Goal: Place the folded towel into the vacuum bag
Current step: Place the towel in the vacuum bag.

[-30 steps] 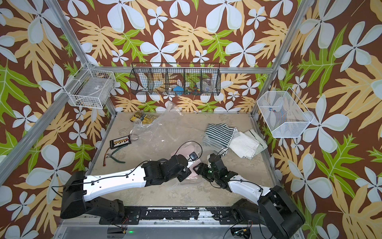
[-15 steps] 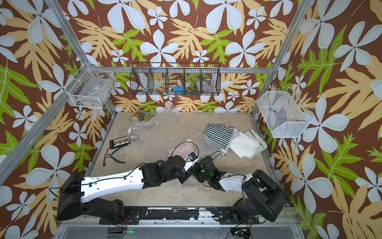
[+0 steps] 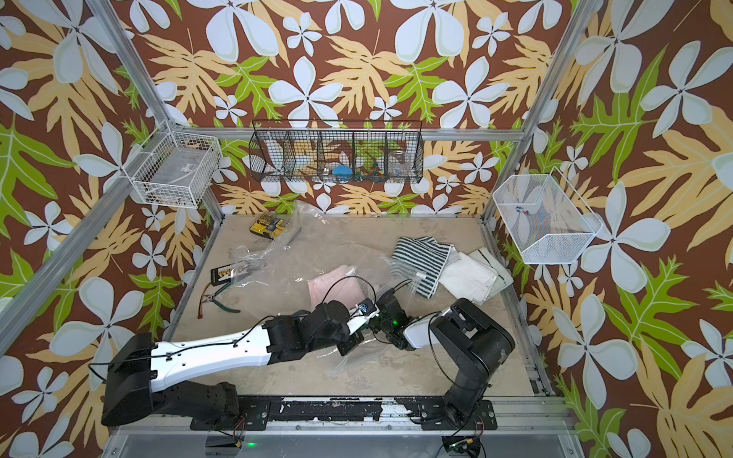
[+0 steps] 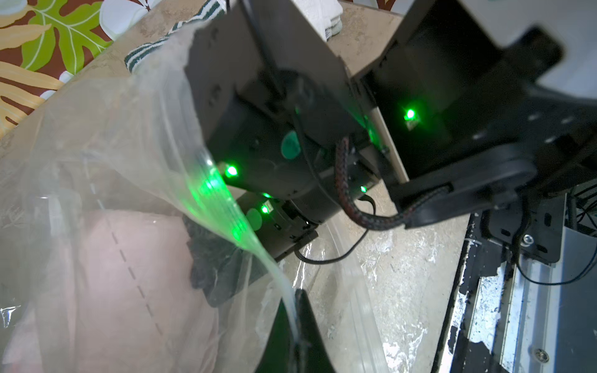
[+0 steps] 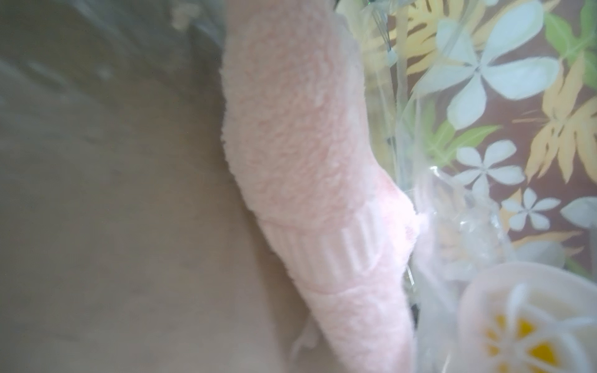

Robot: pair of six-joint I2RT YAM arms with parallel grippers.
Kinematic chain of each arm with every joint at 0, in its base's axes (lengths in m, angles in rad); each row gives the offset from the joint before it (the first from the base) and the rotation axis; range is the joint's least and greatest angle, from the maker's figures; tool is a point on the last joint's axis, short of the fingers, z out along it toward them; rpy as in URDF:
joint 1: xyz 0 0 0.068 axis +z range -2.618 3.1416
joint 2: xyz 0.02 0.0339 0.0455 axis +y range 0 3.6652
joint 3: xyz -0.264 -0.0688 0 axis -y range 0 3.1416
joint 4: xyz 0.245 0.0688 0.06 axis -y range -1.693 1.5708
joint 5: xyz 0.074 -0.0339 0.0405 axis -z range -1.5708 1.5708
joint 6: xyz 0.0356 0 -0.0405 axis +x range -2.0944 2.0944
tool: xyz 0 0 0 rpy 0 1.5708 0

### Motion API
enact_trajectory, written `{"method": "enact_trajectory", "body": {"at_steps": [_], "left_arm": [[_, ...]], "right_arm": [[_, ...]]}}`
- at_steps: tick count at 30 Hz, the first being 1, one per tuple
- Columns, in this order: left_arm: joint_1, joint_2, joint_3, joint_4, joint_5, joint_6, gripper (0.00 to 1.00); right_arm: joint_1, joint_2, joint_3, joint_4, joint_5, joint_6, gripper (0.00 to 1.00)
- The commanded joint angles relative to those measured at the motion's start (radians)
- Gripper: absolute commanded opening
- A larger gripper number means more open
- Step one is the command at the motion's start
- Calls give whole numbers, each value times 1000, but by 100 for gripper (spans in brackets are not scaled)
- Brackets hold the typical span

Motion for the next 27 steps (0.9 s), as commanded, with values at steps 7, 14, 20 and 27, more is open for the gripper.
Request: {"method": "enact_trajectory", "body": {"at_steps": [7, 14, 20, 27], "left_arm": [[40, -33, -65, 78, 20, 61, 0], [40, -32, -77, 115, 57, 50, 0], [40, -24, -60, 110, 65, 75, 0], [40, -6, -14, 81, 84, 36, 15]], "right_arm": [[2, -113, -29, -104, -431, -328, 0], [38, -16, 20, -24, -444, -267, 0], [84, 138, 109, 127, -346, -150, 0], [73, 186, 123, 48, -264, -163, 0]]}}
